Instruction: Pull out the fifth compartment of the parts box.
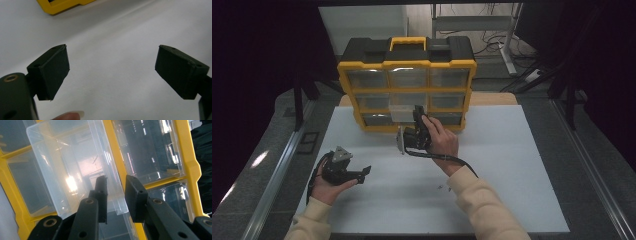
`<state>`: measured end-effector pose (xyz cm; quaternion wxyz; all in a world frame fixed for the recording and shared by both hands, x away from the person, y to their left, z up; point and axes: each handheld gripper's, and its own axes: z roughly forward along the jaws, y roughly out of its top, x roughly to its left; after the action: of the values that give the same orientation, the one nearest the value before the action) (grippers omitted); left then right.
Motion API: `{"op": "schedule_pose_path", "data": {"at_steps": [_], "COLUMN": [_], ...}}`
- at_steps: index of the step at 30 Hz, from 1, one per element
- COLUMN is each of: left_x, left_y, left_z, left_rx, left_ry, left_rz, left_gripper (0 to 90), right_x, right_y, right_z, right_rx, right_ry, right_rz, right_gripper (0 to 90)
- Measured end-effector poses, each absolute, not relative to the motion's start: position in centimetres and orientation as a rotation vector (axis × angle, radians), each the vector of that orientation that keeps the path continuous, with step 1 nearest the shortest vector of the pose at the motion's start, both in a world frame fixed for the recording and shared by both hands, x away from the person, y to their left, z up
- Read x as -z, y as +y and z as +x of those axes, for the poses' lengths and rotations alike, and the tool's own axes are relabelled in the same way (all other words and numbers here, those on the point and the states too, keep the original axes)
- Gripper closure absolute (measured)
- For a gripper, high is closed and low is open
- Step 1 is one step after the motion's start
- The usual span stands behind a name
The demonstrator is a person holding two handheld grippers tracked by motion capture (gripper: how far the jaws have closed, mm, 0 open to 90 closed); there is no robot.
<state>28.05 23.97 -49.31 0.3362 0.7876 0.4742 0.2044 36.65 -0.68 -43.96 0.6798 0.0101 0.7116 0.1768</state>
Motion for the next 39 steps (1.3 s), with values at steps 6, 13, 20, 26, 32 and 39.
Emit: {"op": "schedule_pose_path", "data": {"at_steps": [6, 13, 20, 26, 32, 39], "left_x": [49.3, 49.3, 49.3, 49.3, 49.3, 49.3], "left_y": [24.0, 23.9, 23.9, 23.9, 23.9, 23.9], "left_z": [28.0, 28.0, 28.0, 28.0, 28.0, 28.0], "left_rx": [-0.532, -0.534, -0.535, -0.535, -0.536, -0.536], "left_ry": [1.235, 1.235, 1.235, 1.235, 1.235, 1.235], "left_rz": [2.054, 2.056, 2.054, 2.055, 2.054, 2.055], "left_gripper": [12.7, 12.6, 12.7, 12.6, 12.6, 12.6], "right_x": [44.0, 44.1, 44.0, 44.1, 44.1, 44.2], "right_y": [-0.7, -0.8, -0.9, -0.9, -1.0, -1.0], "right_z": [36.5, 36.2, 36.0, 35.9, 35.8, 35.5], "right_rx": [-0.394, -0.398, -0.402, -0.404, -0.403, -0.405], "right_ry": [1.598, 1.597, 1.594, 1.593, 1.593, 1.593], "right_rz": [0.021, 0.019, 0.02, 0.02, 0.017, 0.019], "right_gripper": [72.2, 72.2, 72.2, 72.2, 72.2, 72.1]}}
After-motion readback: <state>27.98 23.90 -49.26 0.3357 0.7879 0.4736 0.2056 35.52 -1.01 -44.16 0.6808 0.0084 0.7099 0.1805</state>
